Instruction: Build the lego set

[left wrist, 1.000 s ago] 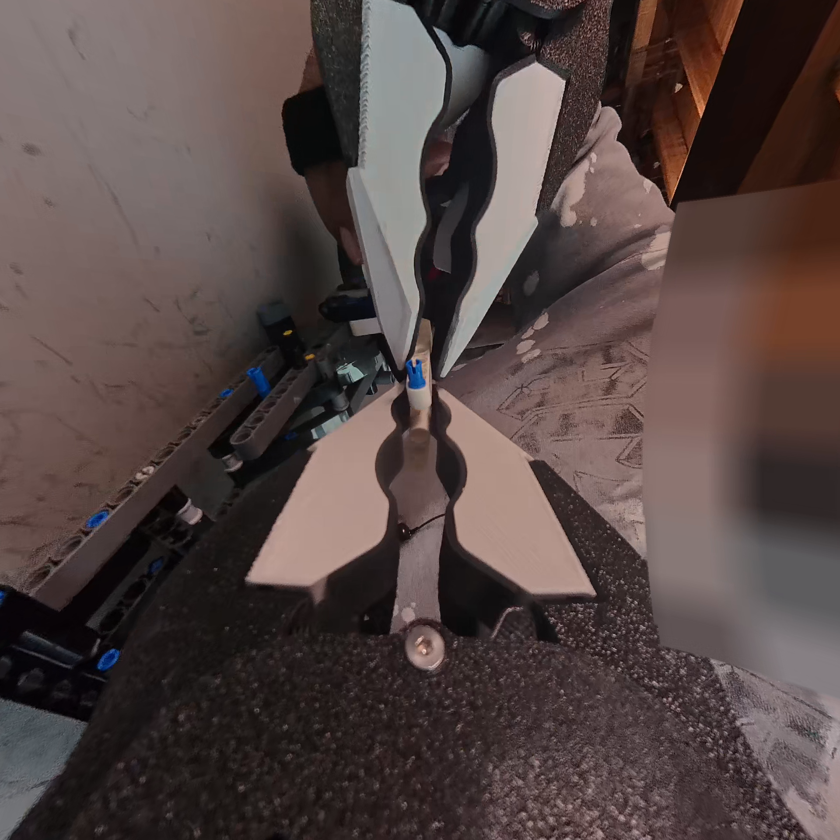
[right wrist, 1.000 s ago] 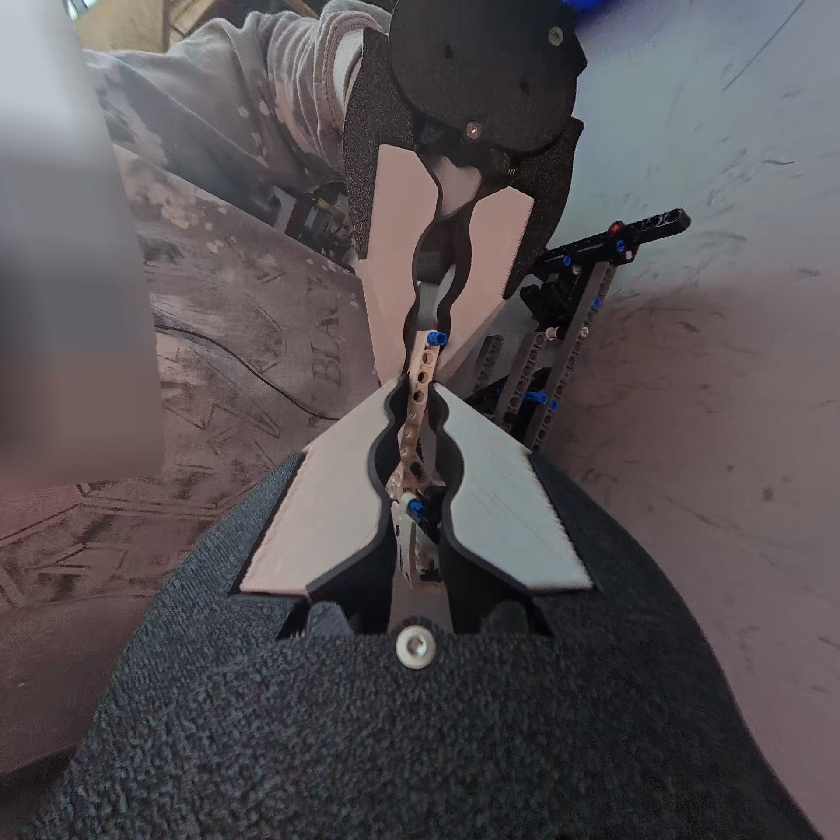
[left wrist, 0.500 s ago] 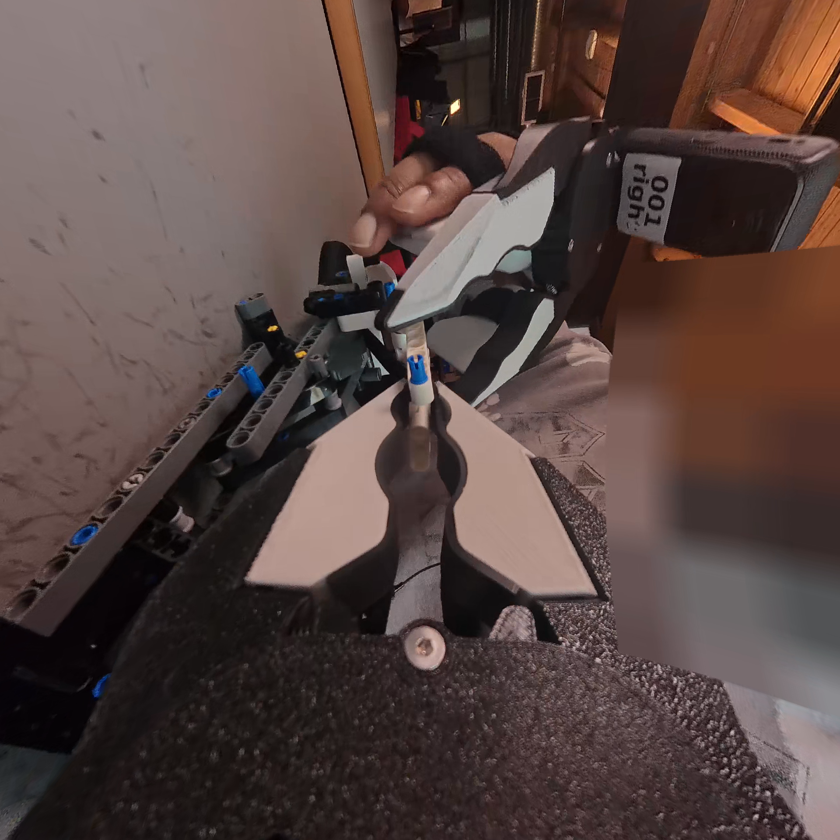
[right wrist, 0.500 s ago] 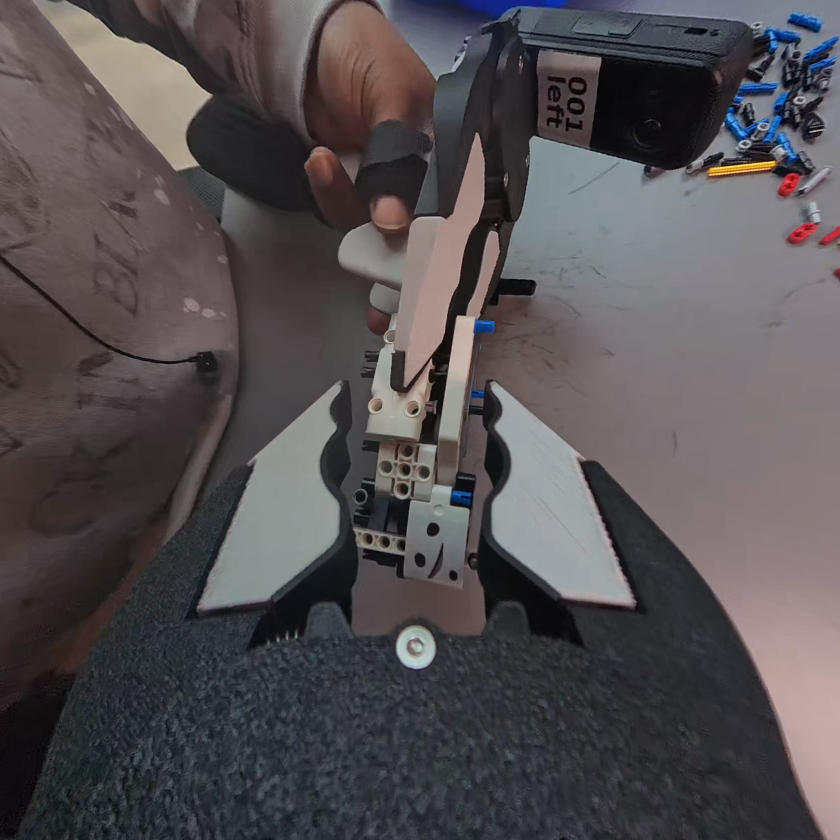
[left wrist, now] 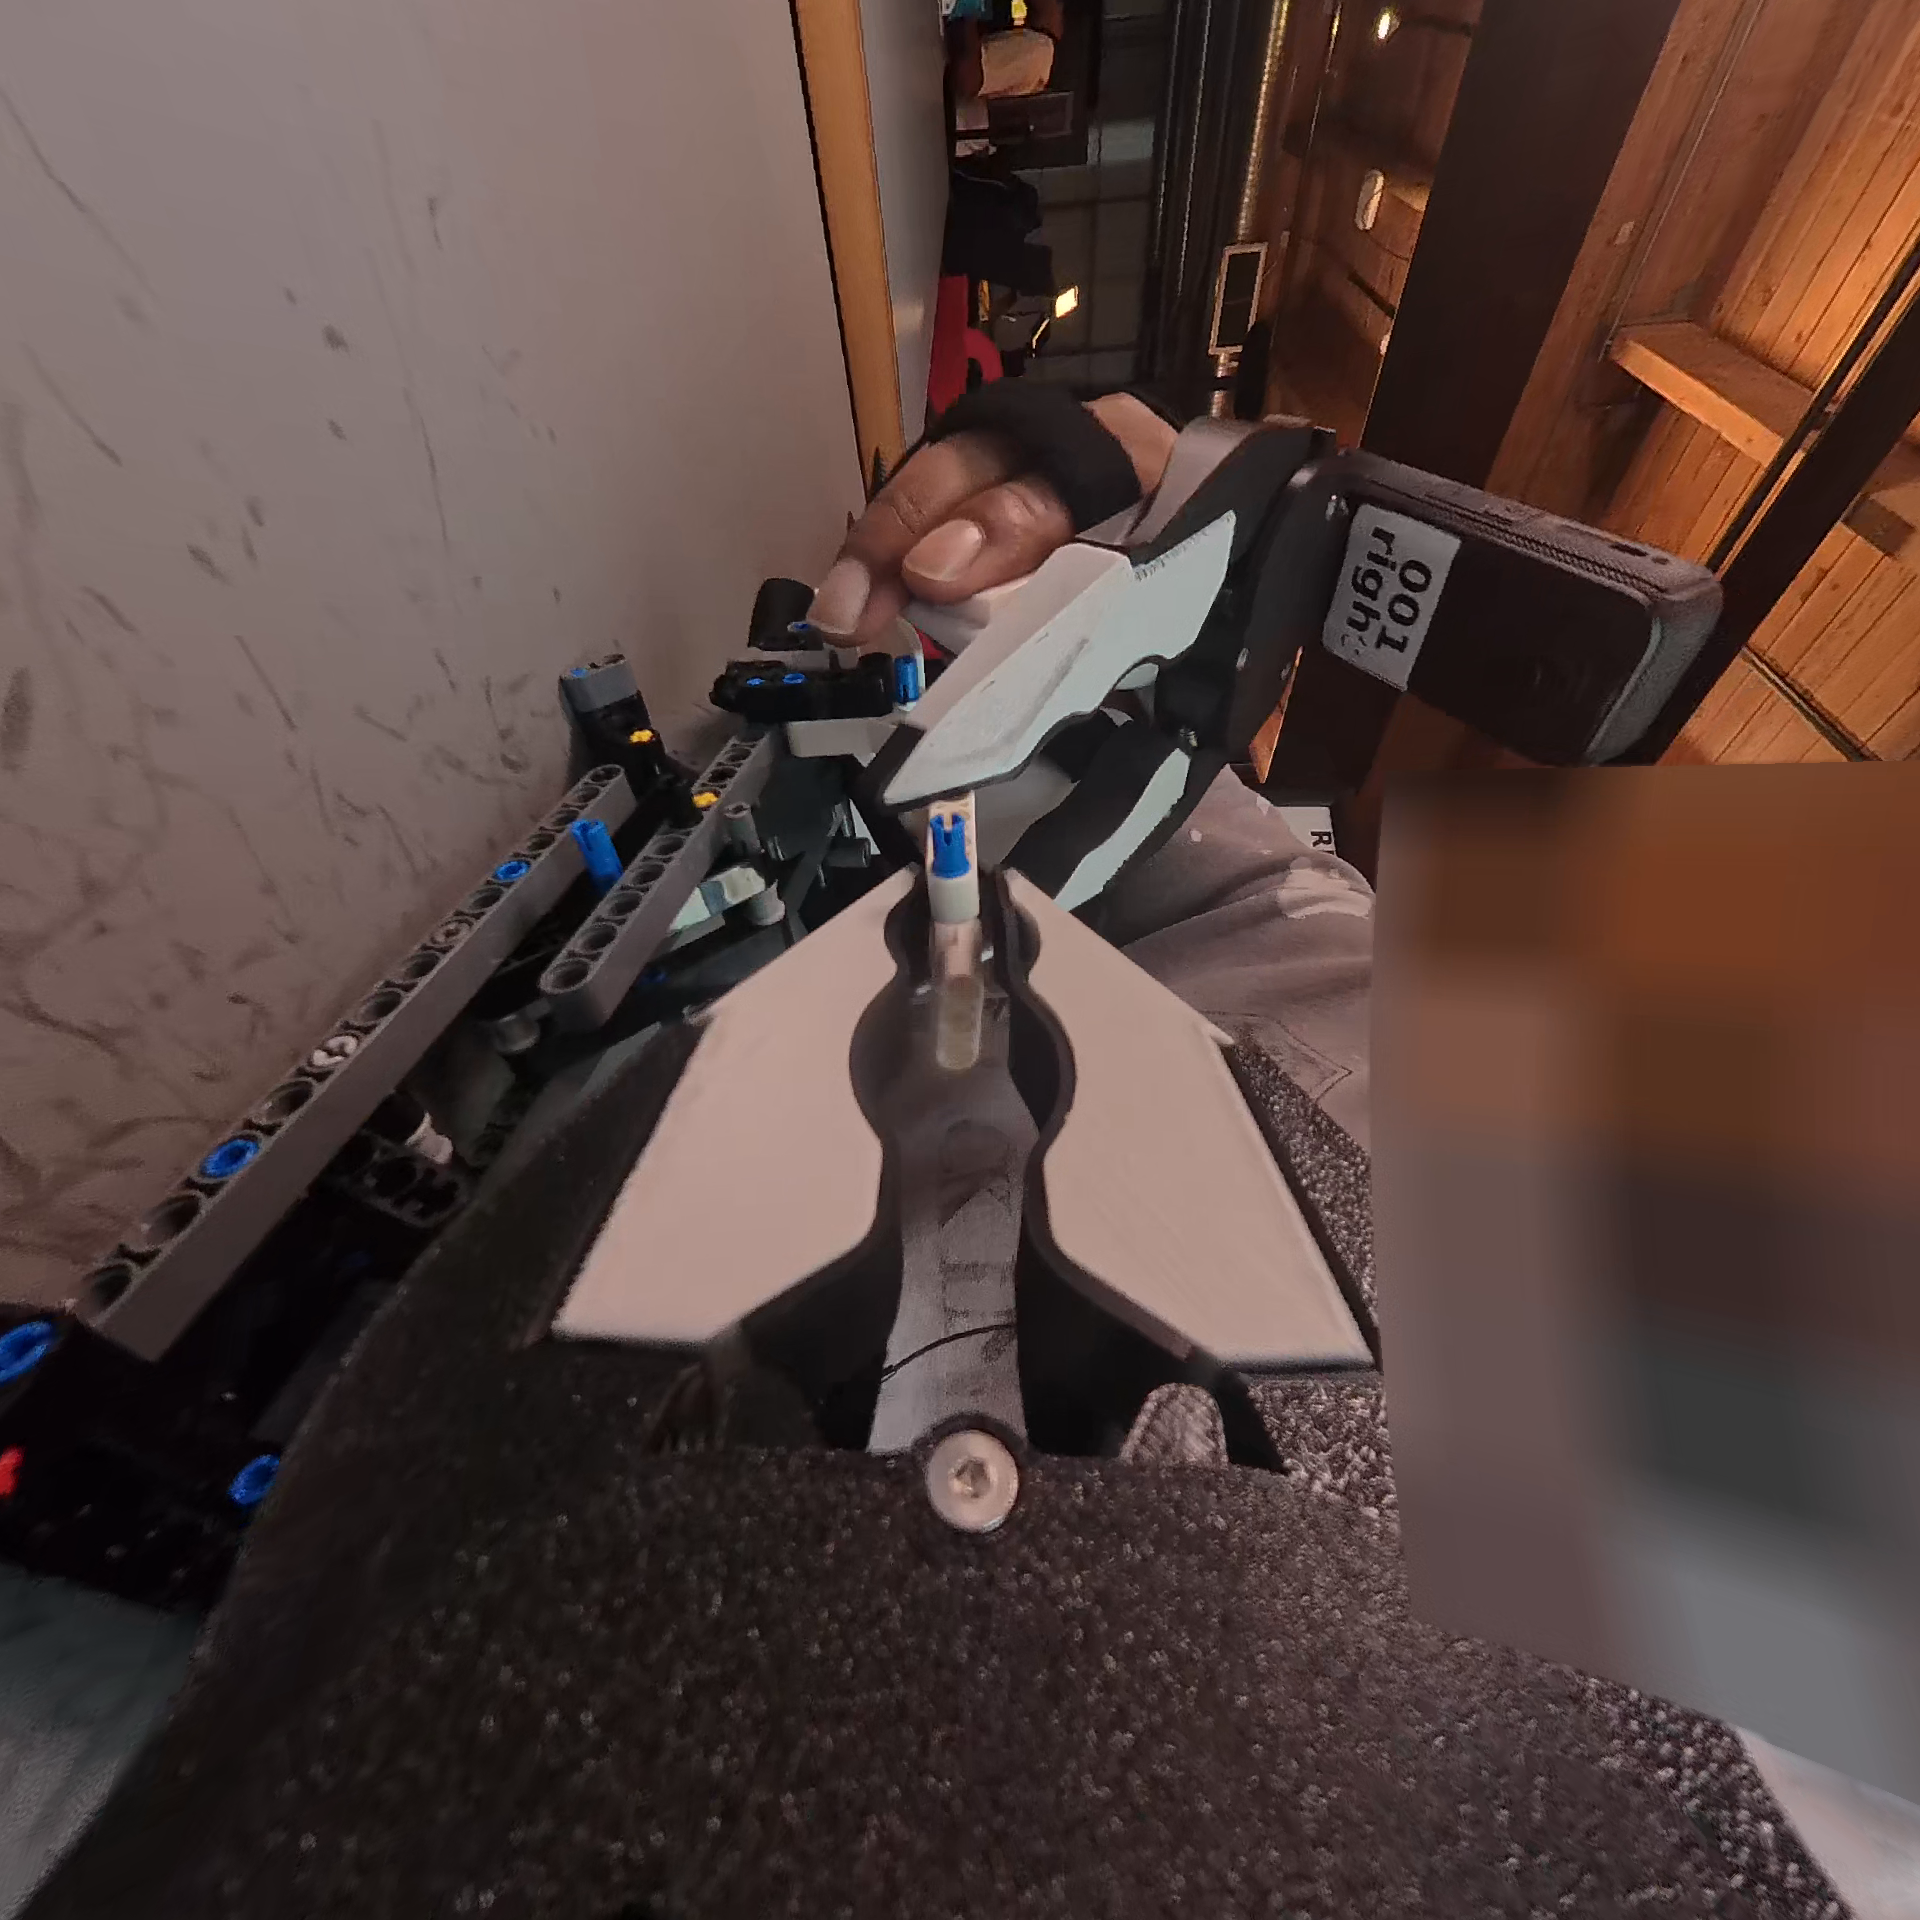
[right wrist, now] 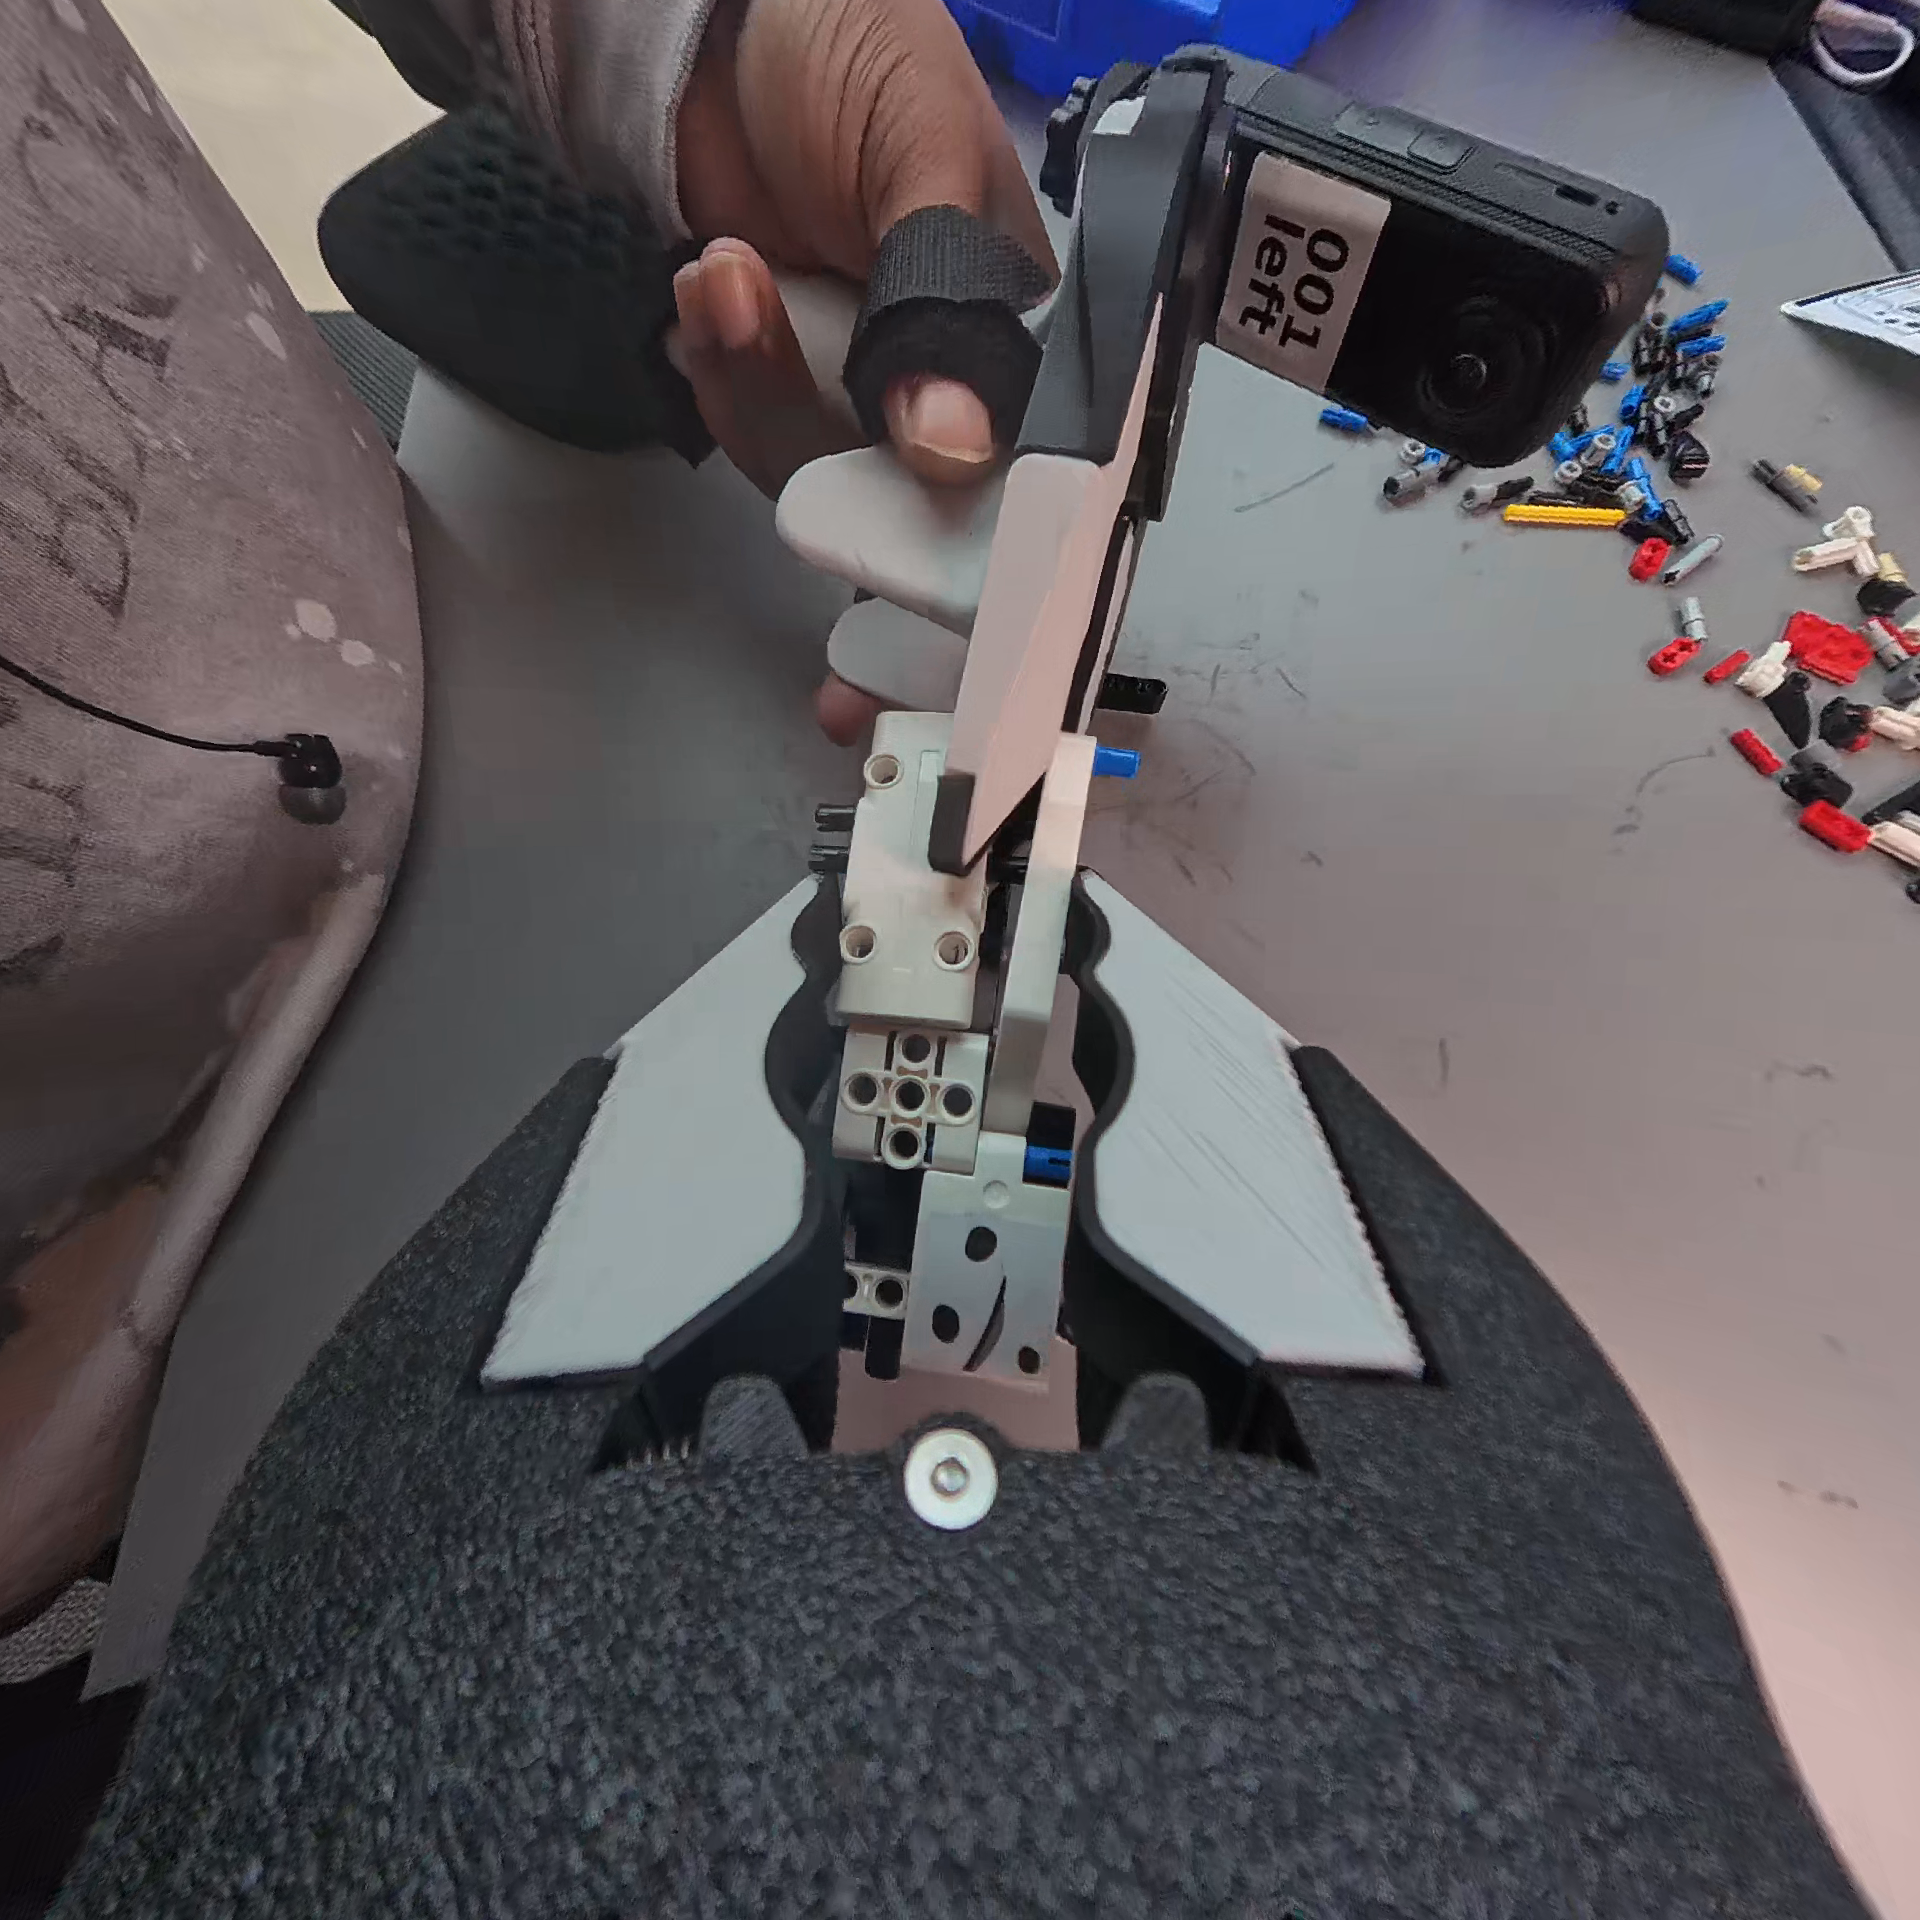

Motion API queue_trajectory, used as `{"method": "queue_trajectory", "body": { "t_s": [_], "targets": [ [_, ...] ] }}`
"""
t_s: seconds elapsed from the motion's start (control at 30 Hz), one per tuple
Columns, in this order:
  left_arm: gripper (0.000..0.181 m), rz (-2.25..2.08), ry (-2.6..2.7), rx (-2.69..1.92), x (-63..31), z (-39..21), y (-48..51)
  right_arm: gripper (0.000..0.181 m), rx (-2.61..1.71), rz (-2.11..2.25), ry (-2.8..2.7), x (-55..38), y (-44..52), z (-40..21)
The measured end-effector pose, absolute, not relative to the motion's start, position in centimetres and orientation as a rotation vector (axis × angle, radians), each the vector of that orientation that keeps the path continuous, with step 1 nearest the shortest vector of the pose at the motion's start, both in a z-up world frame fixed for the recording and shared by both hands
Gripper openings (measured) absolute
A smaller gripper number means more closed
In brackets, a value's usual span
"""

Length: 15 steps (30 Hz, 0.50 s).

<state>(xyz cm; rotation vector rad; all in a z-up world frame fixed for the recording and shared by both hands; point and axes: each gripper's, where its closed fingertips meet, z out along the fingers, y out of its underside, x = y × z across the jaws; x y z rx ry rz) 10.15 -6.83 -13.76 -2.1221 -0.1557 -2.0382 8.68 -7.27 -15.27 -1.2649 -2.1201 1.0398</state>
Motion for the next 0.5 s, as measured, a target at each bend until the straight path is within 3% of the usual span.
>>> {"method": "queue_trajectory", "body": {
  "t_s": [0.13,0.23,0.5],
  "targets": [
    [0.022,-1.961,-0.065,-2.164,9.8,-14.3,-8.2,0.042,-1.292,1.155,-2.065,8.7,-7.1,-15.1],
    [0.008,-1.988,-0.11,-2.106,9.8,-13.8,-8.3,0.042,-1.271,1.158,-2.061,8.7,-7.1,-15.1],
    [0.006,-2.07,-0.14,-2.139,10.0,-13.9,-8.7,0.044,-1.105,1.153,-2.066,8.9,-7.6,-14.9]
  ]
}}
